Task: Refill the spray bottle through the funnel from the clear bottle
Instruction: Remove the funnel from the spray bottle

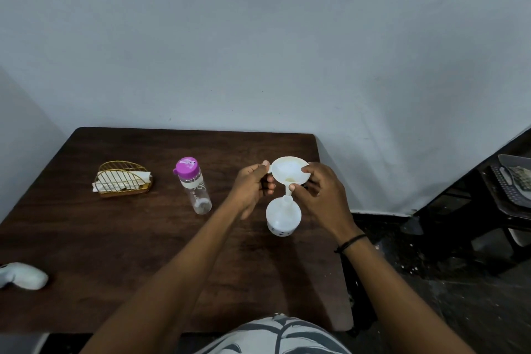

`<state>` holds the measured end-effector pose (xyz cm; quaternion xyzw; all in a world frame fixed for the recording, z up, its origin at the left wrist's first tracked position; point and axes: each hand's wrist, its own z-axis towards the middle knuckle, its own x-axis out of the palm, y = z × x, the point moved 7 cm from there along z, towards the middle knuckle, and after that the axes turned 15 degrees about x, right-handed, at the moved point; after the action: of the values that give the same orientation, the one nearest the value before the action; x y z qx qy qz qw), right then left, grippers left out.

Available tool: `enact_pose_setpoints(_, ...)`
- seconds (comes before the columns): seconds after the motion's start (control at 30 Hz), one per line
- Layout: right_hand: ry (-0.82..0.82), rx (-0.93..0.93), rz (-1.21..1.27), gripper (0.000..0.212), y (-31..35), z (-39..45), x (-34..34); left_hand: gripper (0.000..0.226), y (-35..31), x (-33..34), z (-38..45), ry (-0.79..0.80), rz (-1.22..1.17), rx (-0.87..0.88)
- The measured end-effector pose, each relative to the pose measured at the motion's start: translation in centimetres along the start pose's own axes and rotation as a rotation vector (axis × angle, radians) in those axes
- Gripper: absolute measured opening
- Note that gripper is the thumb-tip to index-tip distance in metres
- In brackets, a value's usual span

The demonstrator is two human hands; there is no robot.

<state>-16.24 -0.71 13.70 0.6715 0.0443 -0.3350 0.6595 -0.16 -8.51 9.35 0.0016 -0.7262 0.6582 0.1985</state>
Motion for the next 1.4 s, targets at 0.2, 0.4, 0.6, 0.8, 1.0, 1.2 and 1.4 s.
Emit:
enact_pose_setpoints(0.2,-0.024,0.016,0.032,0.038,0.4,0.4,0.5,0.026,-0.8,-0.2,0.2,-0.041,-0.031,0.0)
enact_pose_setpoints(0.4,0.008,-0.131,-0.044,0.011,2.4,0.9,2.2,0.023,-1.8,-2.3,0.4,-0.17,-0.068,-0.011)
enact_pose_setpoints(0.6,0.198,-0.176,-0.208,0.007,4.5,2.0,6.3,0.027,-1.3,-6.0,0.4,-0.343,-0.056,-0.038)
enact_pose_setpoints(0.8,0.319,-0.119,-0.421,0.016,4.9,3.5,11.1,0.039,0.5,-9.4,-0.4,-0.534,0.066,-0.046)
enact_pose_setpoints(1.0,0.431,-0.003,-0.613,0.016,4.4,3.9,15.3,0.03,1.8,-11.6,-1.1,-0.43,0.354,0.034)
enact_pose_setpoints(1.2,0.47,0.094,-0.718,0.02,3.7,4.5,18.1,0.012,4.5,-12.9,-1.3,-0.281,0.625,-0.004)
enact_pose_setpoints(1.4,0.528,0.212,-0.749,0.026,1.8,5.0,19.5,0.011,5.8,-12.1,-1.8,-0.069,0.841,0.036)
